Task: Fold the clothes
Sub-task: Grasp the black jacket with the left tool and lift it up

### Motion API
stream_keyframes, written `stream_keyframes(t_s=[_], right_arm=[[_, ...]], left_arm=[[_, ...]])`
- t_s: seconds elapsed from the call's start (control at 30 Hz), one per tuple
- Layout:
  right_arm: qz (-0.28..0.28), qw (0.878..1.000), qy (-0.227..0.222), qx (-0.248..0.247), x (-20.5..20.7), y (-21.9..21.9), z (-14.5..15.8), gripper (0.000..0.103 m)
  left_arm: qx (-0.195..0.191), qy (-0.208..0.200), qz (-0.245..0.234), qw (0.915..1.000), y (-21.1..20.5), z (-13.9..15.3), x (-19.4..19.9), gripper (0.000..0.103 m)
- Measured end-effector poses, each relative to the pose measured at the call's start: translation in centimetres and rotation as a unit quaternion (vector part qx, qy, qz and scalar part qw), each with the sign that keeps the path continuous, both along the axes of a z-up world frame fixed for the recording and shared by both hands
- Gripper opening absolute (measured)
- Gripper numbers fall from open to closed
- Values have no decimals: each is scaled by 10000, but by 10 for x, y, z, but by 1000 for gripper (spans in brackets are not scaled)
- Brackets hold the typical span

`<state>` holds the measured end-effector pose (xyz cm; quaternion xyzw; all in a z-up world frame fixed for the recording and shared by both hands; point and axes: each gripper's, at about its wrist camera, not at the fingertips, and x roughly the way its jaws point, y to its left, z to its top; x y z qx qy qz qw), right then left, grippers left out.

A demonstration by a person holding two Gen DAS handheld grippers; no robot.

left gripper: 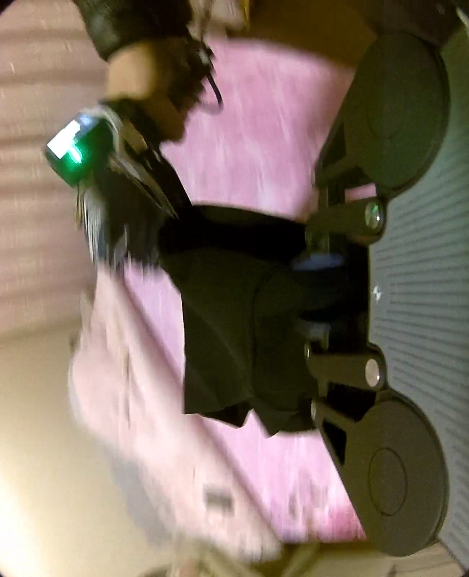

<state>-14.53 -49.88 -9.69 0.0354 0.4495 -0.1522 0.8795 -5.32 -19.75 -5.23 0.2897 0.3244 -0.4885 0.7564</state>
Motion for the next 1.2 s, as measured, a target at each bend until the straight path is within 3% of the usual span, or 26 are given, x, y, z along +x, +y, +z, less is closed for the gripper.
stream_keyframes(t_s=[0.03,0.07,0.13,0.23,0.33,0.43,0.53,0.6,0.7,0.77,0.8,0.83,0.87,0.93,1.03,1.13,1.2], right_arm=[[-146,9999,25,-12,-20,-12,-4,80],[-250,9997,7,-6,-40,-22,-6,82],[-276,9995,38,180,-68,-28,-10,82],[-133,9987,-26,485,-75,-22,-16,82],[265,9978,-12,607,-40,2,-25,82],[853,9952,94,461,4,32,-41,82],[1164,9918,458,-259,54,47,-80,82],[980,9909,753,-537,74,41,-109,82],[571,9942,878,-226,90,18,-144,82],[583,9937,914,-289,96,10,-166,82],[624,9928,960,-340,97,7,-176,81],[640,9921,1025,-345,97,1,-184,33],[525,9930,1020,-292,92,-9,-183,3],[134,9958,897,-137,78,-33,-169,5],[-625,9963,531,-258,29,-81,-118,5],[-1507,9871,308,-440,-26,-139,-75,5],[-1934,9801,295,-349,-57,-172,-63,5]], left_arm=[[-55,71,-178,9998,-18,2,-20,40],[-110,142,-356,9992,-36,5,-39,40],[-158,269,-607,9977,-65,6,-70,41],[163,364,-331,9987,-65,-20,-63,50],[476,443,-60,9979,-62,-46,-53,52],[690,425,165,9966,-48,-75,-15,52],[754,359,276,9961,-37,-92,21,52],[738,231,159,9969,-24,-98,42,55],[676,129,-203,9974,-42,-120,67,59],[624,101,-457,9970,-60,-135,82,60],[613,76,-579,9964,-69,-143,87,60],[615,33,-703,9956,-79,-152,92,60],[634,-13,-818,9946,-89,-159,96,60],[740,-123,-1022,9919,-106,-173,103,60],[685,-231,-1183,9903,-120,-170,108,59],[524,-139,-1237,9908,-128,-152,109,60],[476,-74,-1288,9905,-135,-140,106,63]])
